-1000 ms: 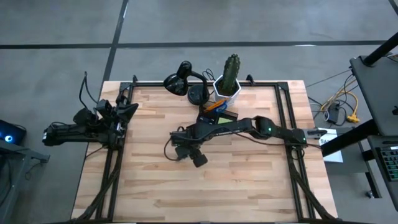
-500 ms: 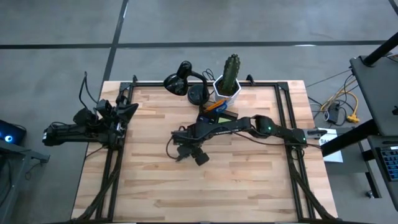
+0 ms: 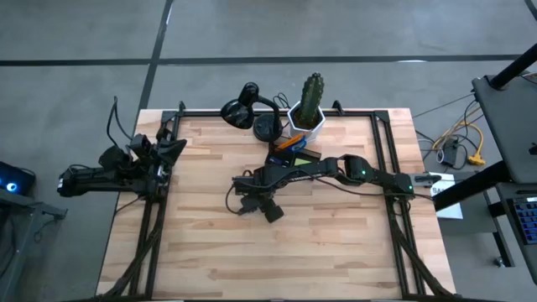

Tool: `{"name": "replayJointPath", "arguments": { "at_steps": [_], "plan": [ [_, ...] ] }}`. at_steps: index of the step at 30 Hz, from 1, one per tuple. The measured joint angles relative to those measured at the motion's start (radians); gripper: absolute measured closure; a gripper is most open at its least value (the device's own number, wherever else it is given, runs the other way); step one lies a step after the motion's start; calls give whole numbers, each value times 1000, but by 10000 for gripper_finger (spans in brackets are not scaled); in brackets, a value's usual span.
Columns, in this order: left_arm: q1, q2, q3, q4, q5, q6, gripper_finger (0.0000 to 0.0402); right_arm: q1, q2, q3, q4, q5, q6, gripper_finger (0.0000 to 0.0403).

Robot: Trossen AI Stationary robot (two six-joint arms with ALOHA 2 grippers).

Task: Pick and place office supplies into organizer
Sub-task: Put the bottom black pen into the black desk organizer

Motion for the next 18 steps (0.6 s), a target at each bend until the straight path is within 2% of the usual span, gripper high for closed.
{"name": "replayJointPath", "arguments": {
  "at_steps": [8, 18],
  "plan": [
    [0, 0, 0, 0, 0, 0, 402, 0, 0, 0, 0, 2, 12, 300],
    [0, 0, 0, 0, 0, 0, 402, 0, 0, 0, -3, 3, 17, 369]
  ]
}}
